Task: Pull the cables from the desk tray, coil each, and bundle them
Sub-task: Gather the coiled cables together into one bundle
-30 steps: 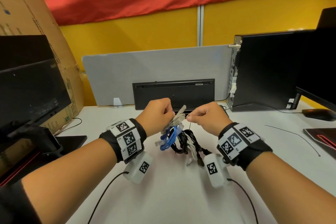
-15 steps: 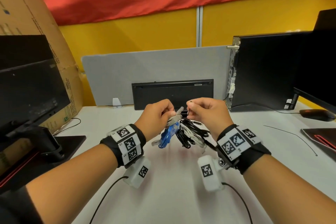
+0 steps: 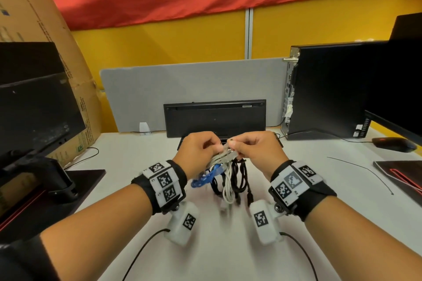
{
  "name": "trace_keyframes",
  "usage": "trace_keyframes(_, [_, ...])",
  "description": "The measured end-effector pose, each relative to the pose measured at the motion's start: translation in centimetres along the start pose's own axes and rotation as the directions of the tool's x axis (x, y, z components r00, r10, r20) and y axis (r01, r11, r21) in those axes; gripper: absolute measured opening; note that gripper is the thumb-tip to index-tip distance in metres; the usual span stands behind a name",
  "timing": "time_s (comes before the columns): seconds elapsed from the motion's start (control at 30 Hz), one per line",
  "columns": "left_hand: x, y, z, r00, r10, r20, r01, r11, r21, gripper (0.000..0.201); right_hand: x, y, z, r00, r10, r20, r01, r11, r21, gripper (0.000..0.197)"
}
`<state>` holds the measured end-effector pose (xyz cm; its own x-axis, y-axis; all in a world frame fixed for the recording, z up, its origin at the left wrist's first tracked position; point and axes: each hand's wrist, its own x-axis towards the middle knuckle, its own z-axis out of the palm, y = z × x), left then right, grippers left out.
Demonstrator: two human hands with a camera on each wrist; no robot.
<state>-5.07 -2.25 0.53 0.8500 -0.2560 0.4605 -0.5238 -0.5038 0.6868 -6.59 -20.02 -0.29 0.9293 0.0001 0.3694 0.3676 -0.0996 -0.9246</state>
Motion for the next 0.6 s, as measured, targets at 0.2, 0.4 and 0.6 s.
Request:
trace_keyframes(0.2, [-0.7, 0.0, -0.1, 0.972, -0.201, 0.12, 0.233, 0.877, -0.42, 0.012, -0.3, 1.1, 0.3, 0.998, 0.042, -0.046, -0.038, 0.995, 0.088, 0.017])
trace_keyframes(0.4, [-0.7, -0.3, 0.2, 0.906, -0.235, 0.352, 0.402, 0.739, -0.541, 0.011, -0.5, 2.0, -0.2, 0.996, 0.079, -0.051, -0.069, 0.983, 0.17, 0.012])
trace_keyframes(0.6, [-0.7, -0.1, 0.3, 0.876, -0.223, 0.428, 0.449, 0.701, -0.554, 0.02, -0.8, 2.2, -0.3, 0.998, 0.065, 0.004, -0.064, 0.969, 0.237, 0.011])
